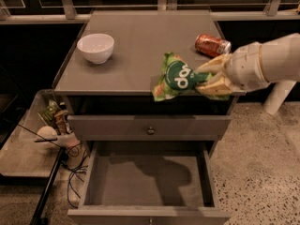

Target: Place green rice chip bag into middle drawer

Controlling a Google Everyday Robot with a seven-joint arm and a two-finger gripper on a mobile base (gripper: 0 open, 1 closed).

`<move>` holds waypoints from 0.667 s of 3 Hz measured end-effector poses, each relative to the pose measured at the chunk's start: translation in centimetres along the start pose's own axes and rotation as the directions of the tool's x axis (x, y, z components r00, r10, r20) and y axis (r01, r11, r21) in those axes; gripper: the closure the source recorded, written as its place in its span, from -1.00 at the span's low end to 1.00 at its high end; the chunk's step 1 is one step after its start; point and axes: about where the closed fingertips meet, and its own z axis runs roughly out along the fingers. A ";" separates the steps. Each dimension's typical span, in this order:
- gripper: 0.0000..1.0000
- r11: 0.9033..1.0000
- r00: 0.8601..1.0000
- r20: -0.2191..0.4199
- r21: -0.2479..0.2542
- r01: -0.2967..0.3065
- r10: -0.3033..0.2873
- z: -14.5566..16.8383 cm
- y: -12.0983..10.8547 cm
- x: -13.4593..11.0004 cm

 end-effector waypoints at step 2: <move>1.00 0.998 0.998 -0.012 -0.008 -0.068 0.068 -0.7 6.5 2.0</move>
Offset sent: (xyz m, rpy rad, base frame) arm -0.0391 -0.0015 -0.0124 0.0176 0.0146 -0.0320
